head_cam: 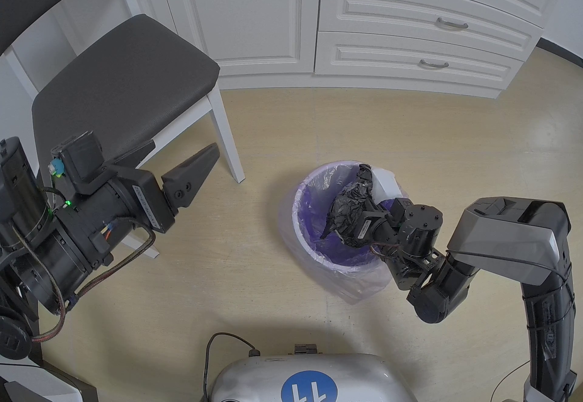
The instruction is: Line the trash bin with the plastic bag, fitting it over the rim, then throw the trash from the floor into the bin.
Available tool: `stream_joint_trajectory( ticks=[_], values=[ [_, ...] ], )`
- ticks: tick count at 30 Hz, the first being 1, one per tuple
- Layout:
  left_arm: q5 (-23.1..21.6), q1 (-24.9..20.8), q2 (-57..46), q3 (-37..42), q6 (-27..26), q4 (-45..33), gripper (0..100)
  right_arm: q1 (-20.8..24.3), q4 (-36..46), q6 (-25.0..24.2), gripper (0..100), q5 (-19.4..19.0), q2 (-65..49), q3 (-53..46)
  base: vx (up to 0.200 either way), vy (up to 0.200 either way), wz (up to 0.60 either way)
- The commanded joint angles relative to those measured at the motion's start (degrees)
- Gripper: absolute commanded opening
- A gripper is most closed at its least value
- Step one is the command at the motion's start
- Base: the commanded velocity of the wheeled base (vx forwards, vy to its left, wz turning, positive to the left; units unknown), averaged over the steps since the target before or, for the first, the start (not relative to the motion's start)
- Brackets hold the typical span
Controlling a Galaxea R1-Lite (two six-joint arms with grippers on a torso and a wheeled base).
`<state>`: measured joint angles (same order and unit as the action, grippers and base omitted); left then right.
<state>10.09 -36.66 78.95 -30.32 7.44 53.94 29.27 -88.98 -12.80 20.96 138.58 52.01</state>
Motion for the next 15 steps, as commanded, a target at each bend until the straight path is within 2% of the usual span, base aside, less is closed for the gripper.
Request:
stream_joint_trajectory(
  ticks=[1, 8, 12, 15],
  values=[
    [0.01, -0.08, -0.02, 0.08, 0.03, 0.02, 100, 0.44, -0.14, 0.06, 0, 0.05, 0.55, -0.50, 0.000, 0.000, 0.00],
    [0.01, -0.17, -0.28, 0.08, 0.03, 0.02, 100, 1.14, 0.39, 0.23, 0, -0.04, 0.72, -2.61, 0.000, 0.000, 0.00],
    [0.01, -0.17, -0.20, 0.08, 0.03, 0.02, 100, 2.46, 5.66, 0.06, 0, -0.13, -1.03, -4.72, 0.000, 0.000, 0.00],
    [0.01, -0.17, -0.28, 0.08, 0.03, 0.02, 100, 2.37, 6.19, 0.06, 0, -0.21, -0.86, -4.46, 0.000, 0.000, 0.00]
  ],
)
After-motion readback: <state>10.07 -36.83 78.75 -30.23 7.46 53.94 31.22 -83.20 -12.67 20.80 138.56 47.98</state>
